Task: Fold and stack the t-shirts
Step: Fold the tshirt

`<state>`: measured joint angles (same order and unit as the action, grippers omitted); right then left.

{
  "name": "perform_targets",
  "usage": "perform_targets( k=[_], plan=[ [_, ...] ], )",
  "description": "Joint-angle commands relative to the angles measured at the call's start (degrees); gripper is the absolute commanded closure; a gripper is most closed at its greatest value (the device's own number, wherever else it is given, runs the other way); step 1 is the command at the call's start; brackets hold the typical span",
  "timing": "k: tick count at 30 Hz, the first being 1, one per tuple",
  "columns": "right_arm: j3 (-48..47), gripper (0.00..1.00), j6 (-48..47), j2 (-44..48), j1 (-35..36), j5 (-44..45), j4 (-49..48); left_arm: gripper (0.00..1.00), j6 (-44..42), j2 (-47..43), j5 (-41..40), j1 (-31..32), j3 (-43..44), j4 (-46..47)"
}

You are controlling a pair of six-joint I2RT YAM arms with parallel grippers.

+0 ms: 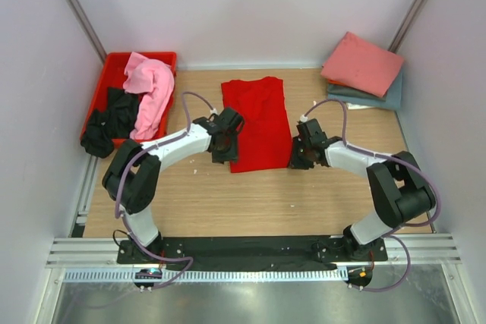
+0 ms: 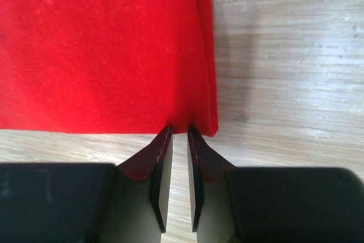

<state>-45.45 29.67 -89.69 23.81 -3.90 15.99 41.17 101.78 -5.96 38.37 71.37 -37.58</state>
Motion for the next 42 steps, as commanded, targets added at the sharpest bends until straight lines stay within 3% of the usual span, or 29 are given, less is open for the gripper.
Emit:
perform_targets(
  k=[1,4,6,7,9,10,13,15,24,32,36,38,42],
  plan=[
    [7.37,0.77,3.10,1.70,2.10,2.40,-0.78,0.57,1.19,-3.07,-0.28,0.74,-2.64,3.74],
    [8.54,0.76,3.90,5.48,4.13,3.63,1.66,0.57,1.81,-5.09,-1.25,1.26,-5.45,3.74],
    [7.40,0.69,3.82,9.34,5.98,5.83,4.21,0.57,2.33,-7.81,-1.95,1.62,-7.46,3.75],
    [5.57,0.54,3.73,10.84,6.33,7.49,7.18,0.57,2.69,-8.60,-3.00,1.88,-8.00,3.83],
    [4.06,0.39,3.29,15.74,6.77,8.73,9.93,0.55,3.30,-11.07,-3.62,1.88,-9.75,4.09],
    [3.18,0.22,3.29,17.43,6.77,11.17,11.59,0.54,3.48,-11.86,-3.89,1.80,-10.63,5.49],
    [3.35,0.05,3.29,21.04,6.42,14.62,11.26,0.45,4.79,-13.79,-1.88,1.80,-14.50,11.09],
    [3.61,0.04,2.85,20.44,5.46,14.45,9.69,0.37,5.85,-14.32,-0.38,1.80,-17.65,15.06],
    [4.58,0.12,1.71,7.96,0.45,7.78,-0.07,0.39,11.30,-10.37,-1.07,1.71,-23.21,27.03],
    [5.11,0.32,1.53,1.45,-2.37,4.61,-6.23,0.44,11.74,-7.91,-3.53,1.71,-23.91,28.62],
    [5.64,0.46,1.79,0.05,-2.37,2.23,-7.29,0.46,11.57,-8.00,-4.68,1.62,-24.44,28.53],
    [5.64,0.48,1.97,0.13,-2.46,2.14,-7.29,0.48,11.74,-7.65,-4.77,1.71,-24.62,28.88],
    [5.90,0.67,2.76,-0.31,-2.46,1.36,-7.72,0.57,12.00,-6.15,-4.59,1.62,-24.62,30.02]
  ],
)
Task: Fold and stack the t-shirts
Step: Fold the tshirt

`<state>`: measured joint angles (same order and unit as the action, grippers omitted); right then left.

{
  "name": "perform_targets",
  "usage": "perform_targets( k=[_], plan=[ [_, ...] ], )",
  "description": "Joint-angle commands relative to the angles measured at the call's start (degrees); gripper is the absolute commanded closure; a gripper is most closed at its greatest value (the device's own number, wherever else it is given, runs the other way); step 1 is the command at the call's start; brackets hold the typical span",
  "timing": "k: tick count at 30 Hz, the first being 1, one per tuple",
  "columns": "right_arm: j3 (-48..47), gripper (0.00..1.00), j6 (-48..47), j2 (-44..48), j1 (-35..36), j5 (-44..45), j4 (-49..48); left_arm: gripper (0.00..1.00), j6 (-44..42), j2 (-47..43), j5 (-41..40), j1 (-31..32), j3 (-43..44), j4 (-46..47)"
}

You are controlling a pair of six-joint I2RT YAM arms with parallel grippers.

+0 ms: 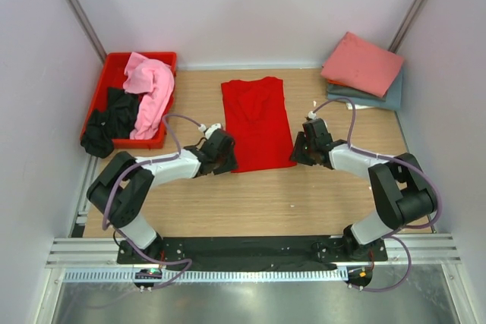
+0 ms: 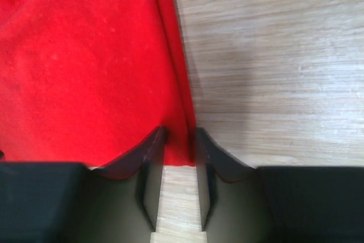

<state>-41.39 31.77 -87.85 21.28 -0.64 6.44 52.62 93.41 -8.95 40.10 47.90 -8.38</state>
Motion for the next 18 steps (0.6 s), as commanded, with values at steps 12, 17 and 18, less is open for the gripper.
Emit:
perform_targets(
  k=[12,17,18],
  plan=[
    [4.73,0.99,2.07,4.25,0.17,-4.89,5.32,1.00,0.55,0.12,-1.33,1.12,-0.87,-1.97],
    [7.63,0.99,2.59,13.48,0.60,-7.35,11.40,1.00,2.83,-7.79,-4.49,5.86,-4.12,-8.57],
    [8.42,0.99,3.21,15.41,1.22,-7.88,13.58,1.00,3.45,-10.15,-4.84,7.96,-4.65,-10.67]
  ],
)
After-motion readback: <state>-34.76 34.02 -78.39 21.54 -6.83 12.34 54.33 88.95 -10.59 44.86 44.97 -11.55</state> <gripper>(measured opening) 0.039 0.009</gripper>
